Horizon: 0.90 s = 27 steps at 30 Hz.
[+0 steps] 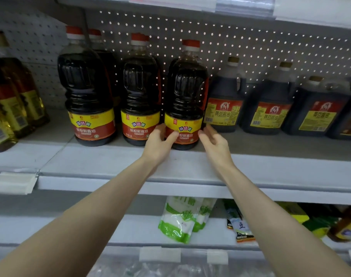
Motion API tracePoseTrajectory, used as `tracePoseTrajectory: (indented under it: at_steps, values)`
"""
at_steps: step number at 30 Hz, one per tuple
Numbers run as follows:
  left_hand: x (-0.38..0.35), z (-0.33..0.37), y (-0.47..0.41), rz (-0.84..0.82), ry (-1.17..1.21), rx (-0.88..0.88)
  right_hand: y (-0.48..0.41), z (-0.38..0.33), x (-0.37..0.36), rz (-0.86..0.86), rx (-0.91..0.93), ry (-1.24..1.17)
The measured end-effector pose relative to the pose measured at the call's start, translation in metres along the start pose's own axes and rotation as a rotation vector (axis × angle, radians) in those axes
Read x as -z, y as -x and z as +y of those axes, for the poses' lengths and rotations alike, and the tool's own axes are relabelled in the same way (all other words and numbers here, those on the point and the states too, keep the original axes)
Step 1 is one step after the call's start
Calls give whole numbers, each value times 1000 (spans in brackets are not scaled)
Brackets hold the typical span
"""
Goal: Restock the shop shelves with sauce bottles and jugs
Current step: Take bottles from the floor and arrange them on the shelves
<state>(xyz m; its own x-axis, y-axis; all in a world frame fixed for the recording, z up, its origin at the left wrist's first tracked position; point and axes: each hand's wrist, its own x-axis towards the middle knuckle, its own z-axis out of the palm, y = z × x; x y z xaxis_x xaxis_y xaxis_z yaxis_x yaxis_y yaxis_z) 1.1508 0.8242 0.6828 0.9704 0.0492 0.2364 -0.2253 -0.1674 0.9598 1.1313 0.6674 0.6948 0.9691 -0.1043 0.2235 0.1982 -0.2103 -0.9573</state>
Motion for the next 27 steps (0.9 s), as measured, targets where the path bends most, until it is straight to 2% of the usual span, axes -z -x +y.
tracePoseTrajectory:
  at_steps: [6, 11, 15, 27]
  values:
    - [11, 28, 64, -41, -57, -43, 56, -15, 8, 16, 14, -26]
    - [22, 4, 135, -99, -64, 21, 120, 1, 1, 80, 27, -36]
    - [25, -51, 189, -111, -57, 149, 169, 52, -12, 44, -69, -76]
    - [17, -275, 332, -143, -52, 653, 315, 280, -55, -72, -575, 2]
